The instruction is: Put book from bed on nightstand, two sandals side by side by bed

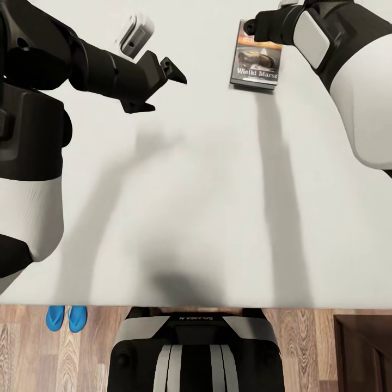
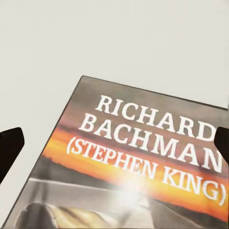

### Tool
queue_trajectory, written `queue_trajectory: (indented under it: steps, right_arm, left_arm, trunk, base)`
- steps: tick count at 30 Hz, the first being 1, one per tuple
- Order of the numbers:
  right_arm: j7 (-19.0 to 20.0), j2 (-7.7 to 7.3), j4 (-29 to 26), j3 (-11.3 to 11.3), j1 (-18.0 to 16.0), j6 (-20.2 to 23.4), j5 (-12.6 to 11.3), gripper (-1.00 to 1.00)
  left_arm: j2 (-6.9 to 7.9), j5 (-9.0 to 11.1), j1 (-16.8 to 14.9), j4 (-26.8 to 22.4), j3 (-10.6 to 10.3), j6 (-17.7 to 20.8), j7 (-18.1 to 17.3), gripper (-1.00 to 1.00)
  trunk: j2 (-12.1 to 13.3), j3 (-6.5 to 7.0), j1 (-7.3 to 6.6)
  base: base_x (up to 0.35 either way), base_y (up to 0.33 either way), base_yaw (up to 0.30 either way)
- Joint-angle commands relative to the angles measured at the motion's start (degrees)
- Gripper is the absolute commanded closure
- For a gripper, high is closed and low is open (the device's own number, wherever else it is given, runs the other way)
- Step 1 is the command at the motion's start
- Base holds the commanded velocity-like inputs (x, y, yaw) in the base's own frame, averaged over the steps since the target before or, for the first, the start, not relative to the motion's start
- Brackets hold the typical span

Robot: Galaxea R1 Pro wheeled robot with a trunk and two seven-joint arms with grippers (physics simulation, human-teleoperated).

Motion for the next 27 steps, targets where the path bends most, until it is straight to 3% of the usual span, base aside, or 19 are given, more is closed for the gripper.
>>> queue_trajectory:
  steps: [1,27]
  right_arm:
    - [0.2,0.02,-0.1,-0.3,0.0,0.3,0.5,-1.00]
    - [0.1,0.01,0.2,-0.2,0.4,0.1,0.5,-1.00]
  left_arm:
    - [0.03,0.3,-0.1,0.0,0.0,0.5,0.4,-1.00]
    - [-0.02,0.3,0.2,0.0,-0.1,0.5,0.5,-1.00]
  trunk:
    - [0.0,-0.02,0.02]
    - [0.0,-0.02,0.02]
  base:
    - [0.123,0.001,0.000]
    - [0.037,0.000,0.000]
